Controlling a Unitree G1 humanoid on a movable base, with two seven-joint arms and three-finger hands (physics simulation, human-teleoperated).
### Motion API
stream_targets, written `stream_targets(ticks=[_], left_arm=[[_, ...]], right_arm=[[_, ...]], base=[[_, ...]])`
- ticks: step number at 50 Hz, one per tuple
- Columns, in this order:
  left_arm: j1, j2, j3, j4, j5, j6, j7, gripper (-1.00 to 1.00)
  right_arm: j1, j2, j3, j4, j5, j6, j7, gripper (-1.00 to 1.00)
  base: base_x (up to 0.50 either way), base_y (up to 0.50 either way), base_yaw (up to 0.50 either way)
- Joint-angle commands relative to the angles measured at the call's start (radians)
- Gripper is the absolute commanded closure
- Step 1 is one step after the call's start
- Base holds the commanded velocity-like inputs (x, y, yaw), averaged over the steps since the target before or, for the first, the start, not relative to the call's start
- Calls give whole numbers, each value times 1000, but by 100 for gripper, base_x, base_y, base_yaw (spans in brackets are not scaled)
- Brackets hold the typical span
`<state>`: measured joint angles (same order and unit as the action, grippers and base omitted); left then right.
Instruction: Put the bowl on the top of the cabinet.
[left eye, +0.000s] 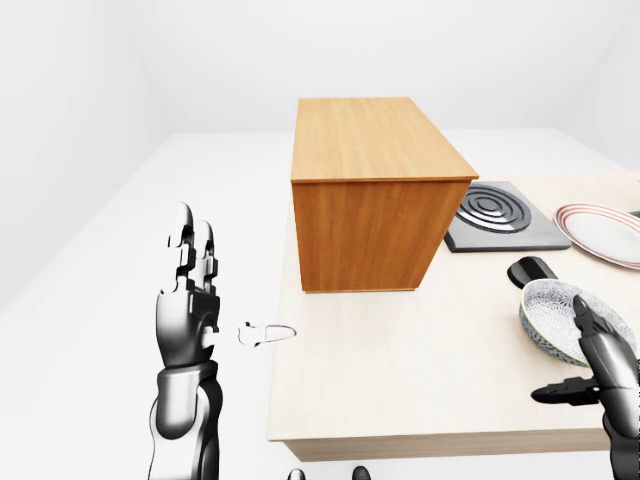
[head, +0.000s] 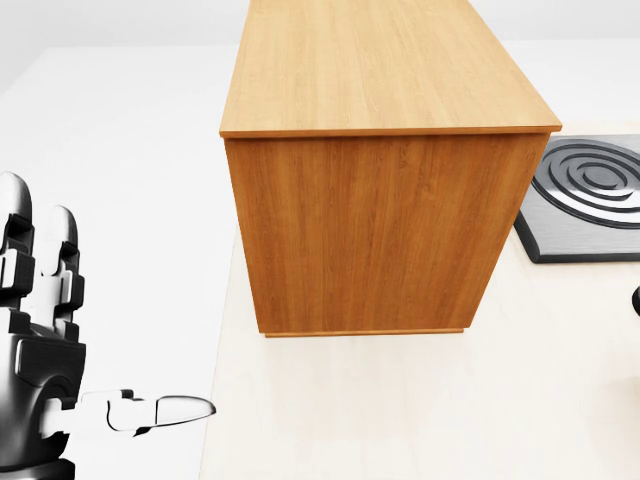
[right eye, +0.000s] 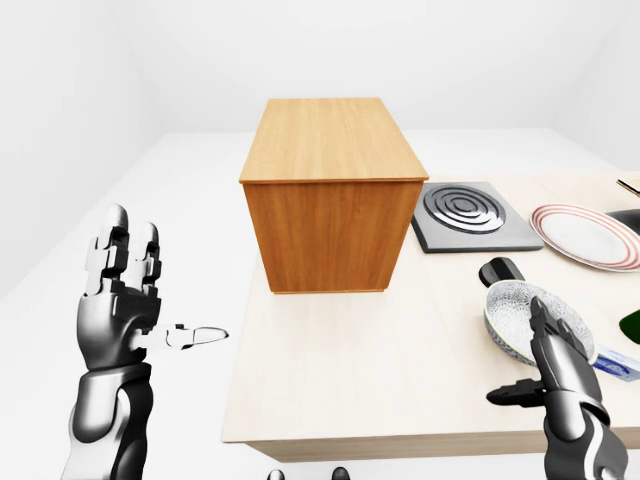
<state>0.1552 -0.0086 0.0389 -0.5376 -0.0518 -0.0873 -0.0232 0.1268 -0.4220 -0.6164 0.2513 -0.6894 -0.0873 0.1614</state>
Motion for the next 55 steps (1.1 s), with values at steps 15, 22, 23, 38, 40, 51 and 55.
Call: stream_targets(ticks=[15,22,23,38,40,51,55], left_arm=[[5,-1,-1,-4,-1,0,-3,-100],[5,-1,-2,-6,1,0,-2,-100],[4,0,-2,-1,0,0,-3,-100],[-5,0,2,10,-1,0,0,-100],[-8,0,3,12,-1,0,1,-100],[-17,1,6,28,4,0,10,-100],[-17,1,4,28,3,0,9,-100]], right_arm=[[-13,-29,83,182,-15,0,-108,-100],[-18,-58,127,282,-15,0,-153,-100],[-16,-59,129,281,-13,0,-151,-100],[1,-56,129,248,-9,0,-114,100],[-2,-58,120,234,-11,0,-106,100],[-11,-71,-64,-70,54,0,96,100],[-37,-73,-141,-204,81,0,209,100]], base=[[0,0,0],[0,0,0],[0,0,0],[0,0,0],[0,0,0],[0,0,0],[0,0,0]])
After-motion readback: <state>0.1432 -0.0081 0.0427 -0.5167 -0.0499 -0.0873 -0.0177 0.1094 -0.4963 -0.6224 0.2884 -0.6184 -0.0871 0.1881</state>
